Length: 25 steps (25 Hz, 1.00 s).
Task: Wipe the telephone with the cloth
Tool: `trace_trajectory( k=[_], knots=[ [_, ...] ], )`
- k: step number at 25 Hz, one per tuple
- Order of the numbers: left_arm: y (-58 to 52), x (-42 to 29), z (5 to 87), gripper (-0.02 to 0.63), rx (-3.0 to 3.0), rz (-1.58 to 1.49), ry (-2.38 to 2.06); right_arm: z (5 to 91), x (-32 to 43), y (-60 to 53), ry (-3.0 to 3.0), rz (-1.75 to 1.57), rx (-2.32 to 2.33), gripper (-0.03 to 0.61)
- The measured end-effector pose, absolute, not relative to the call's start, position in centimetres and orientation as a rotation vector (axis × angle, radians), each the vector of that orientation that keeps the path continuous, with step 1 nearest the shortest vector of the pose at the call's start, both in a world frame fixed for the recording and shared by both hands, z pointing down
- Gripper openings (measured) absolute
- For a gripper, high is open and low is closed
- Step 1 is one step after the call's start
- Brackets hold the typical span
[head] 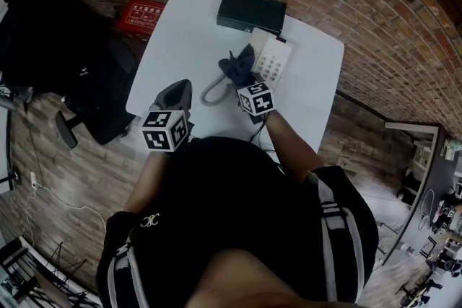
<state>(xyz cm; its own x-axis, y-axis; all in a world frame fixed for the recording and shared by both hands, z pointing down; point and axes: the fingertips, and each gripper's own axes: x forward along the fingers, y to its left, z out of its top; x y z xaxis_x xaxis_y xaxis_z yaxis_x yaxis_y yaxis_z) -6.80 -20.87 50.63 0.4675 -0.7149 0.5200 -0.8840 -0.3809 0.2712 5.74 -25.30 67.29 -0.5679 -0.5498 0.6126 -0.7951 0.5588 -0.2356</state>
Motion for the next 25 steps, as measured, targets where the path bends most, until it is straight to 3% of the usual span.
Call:
trace_trajectory(
  k=[11, 25],
  knots=[
    [-20.6, -7.2, 50.7, -0.008, 2.194, 0.426, -1.337, 70.4, 7.6, -21.3, -2.217, 0.813, 1.027, 0.048],
    [-19.3, -6.3, 51.8, -0.008, 2.157, 0.447, -1.34, 70.3, 10.4, -21.0, -2.192, 0.666, 0.939, 0.049]
  ],
)
